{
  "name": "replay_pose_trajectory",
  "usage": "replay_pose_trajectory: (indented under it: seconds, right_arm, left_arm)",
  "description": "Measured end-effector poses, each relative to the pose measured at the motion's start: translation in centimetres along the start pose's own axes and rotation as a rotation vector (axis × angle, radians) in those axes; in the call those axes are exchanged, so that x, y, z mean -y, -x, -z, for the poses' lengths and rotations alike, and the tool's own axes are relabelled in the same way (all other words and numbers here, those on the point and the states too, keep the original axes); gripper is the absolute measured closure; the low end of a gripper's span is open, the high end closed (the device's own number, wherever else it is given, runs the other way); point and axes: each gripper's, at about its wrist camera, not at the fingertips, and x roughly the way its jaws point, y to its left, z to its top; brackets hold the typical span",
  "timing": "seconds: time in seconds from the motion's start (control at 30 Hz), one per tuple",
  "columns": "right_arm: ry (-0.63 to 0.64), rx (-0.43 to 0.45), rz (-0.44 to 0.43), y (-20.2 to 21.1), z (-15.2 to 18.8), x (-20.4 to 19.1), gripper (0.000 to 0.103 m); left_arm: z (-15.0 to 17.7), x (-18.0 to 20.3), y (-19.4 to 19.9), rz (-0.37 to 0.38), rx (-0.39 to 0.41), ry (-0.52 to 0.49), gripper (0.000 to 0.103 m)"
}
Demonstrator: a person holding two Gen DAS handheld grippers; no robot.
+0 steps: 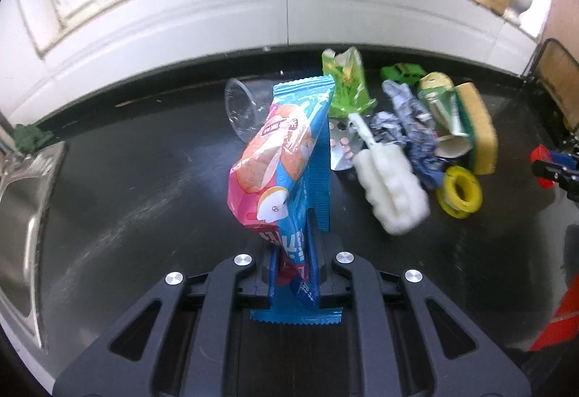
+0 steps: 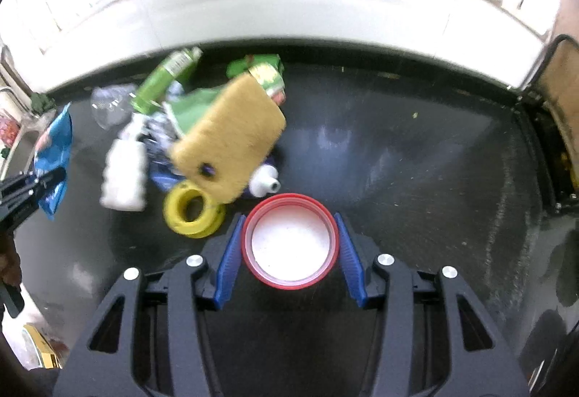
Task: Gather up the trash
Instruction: 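Carry the wrapper with the left gripper while the right gripper carries the lid to the bin, then open the left gripper over the bin while the right gripper releases the lid into it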
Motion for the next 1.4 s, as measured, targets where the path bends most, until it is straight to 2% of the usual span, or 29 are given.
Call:
replay_pose_trajectory:
  seconds: [0.17,0.3,0.47,0.57,0.7,0.77,0.8,0.9,1.03,1.1,1.27,1.4]
  right_arm:
    - [0.017,0.047,0.002,3.7,1.2,-1.8,0.054]
    - [0.029,0.057,-0.003,5.4,2.2,-3.5,0.054]
    - [0.13,0.079,-0.064,6.9,2.8,-9.3,0.054]
    - [0.232,0.086,-0.153,7.4,2.9,-15.0,0.054]
    - [0.419,0.067,-0.326,7.6,4.4,-25.7,0.054]
    - [0.518,0.048,-0.415,7.8,6.1,-31.3,0.054]
    - [0.591,0.028,-0.478,8.0,7.8,-35.1,0.054]
    - [0.741,-0.039,-0.612,8.4,12.3,-42.9,0.054]
    - [0.906,-0.12,-0.738,9.2,18.5,-50.7,0.054]
    - [0.964,-0.174,-0.767,8.7,21.5,-53.4,0.054]
    - [1.04,-0.294,-0.728,4.9,26.9,-58.3,0.054]
    - [1.077,-0.329,-0.682,2.1,28.5,-60.5,0.054]
  left_arm:
    - [2.9,-0.8,4.5,-0.015,0.007,0.037,0.09]
    - [5.1,-2.1,6.3,-0.051,0.016,0.071,0.09]
    - [9.4,-6.1,11.7,-0.127,0.071,0.174,0.09]
    - [13.2,-9.4,15.0,-0.207,0.089,0.271,0.09]
    - [20.2,-14.1,18.7,-0.33,0.077,0.439,0.09]
    - [24.8,-16.3,20.5,-0.398,0.05,0.534,0.09]
    - [26.7,-17.3,21.3,-0.425,0.037,0.573,0.09]
    - [33.9,-19.8,23.1,-0.497,-0.021,0.726,0.09]
    - [40.2,-21.4,23.4,-0.51,-0.072,0.872,0.09]
    - [42.5,-21.7,22.9,-0.515,-0.087,0.901,0.09]
    - [46.7,-23.6,19.3,-0.473,-0.092,0.961,0.09]
    - [48.1,-24.2,16.9,-0.449,-0.11,0.98,0.09]
